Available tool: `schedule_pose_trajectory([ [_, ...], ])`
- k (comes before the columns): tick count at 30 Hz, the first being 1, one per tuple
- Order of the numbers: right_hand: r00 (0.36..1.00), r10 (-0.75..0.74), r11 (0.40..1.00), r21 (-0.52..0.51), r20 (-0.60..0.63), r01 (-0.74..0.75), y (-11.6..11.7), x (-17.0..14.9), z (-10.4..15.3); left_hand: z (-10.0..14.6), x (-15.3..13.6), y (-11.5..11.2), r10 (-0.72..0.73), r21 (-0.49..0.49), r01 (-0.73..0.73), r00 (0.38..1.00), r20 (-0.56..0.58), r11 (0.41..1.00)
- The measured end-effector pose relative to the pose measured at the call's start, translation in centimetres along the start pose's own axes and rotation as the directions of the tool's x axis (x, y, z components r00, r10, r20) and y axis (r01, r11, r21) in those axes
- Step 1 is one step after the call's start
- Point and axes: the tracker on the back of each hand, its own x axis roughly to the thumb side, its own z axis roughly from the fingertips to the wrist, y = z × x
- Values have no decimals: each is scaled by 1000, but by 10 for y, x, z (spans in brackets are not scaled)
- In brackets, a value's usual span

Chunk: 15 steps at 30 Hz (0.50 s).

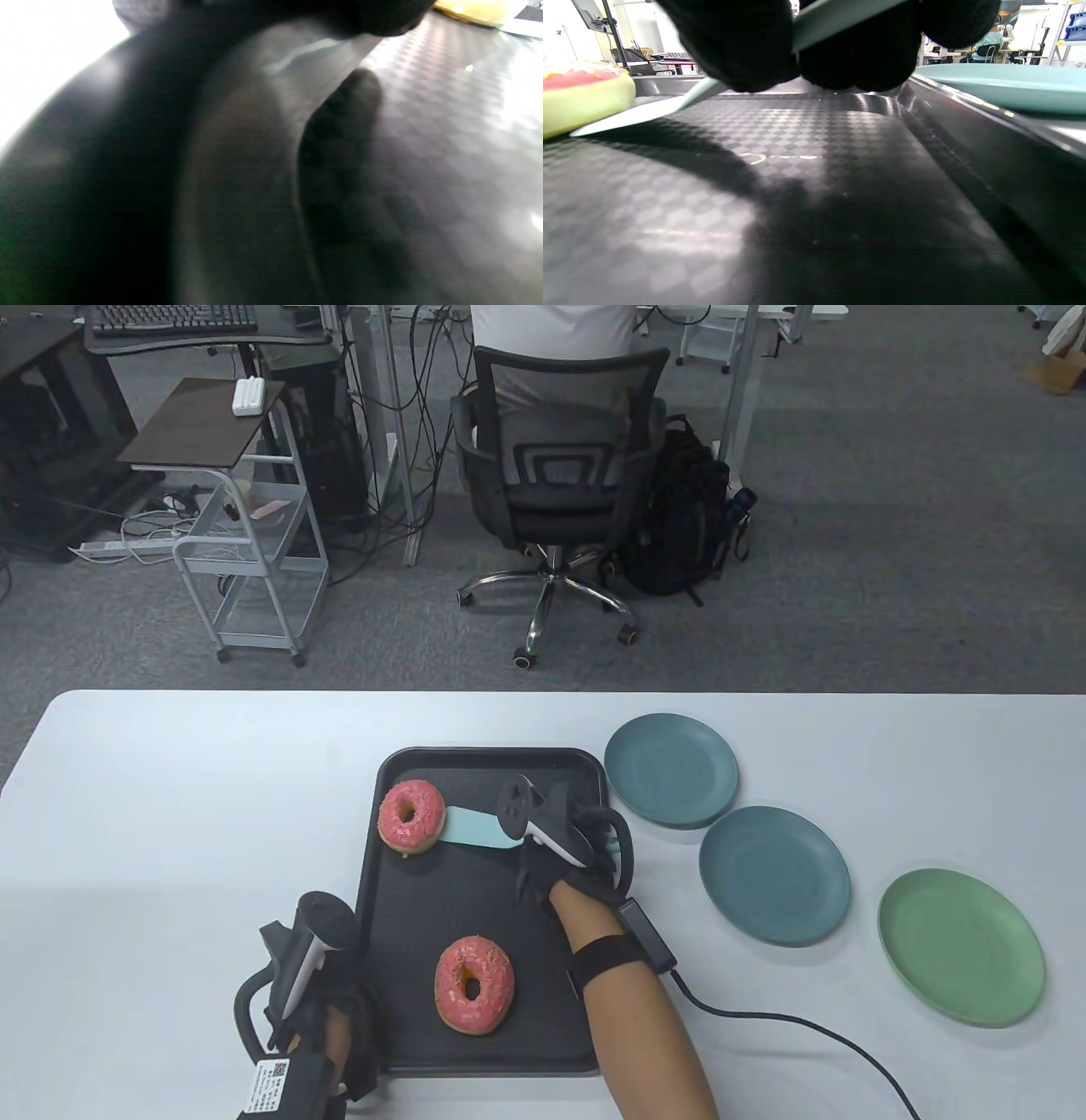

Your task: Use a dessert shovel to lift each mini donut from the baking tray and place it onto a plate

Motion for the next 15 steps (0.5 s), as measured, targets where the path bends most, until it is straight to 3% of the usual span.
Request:
schedule_pose_trajectory([
  [15,997,-50,999,-9,53,50,9,29,-2,0,1,-1,1,-4,-1,1000,-1,1000],
])
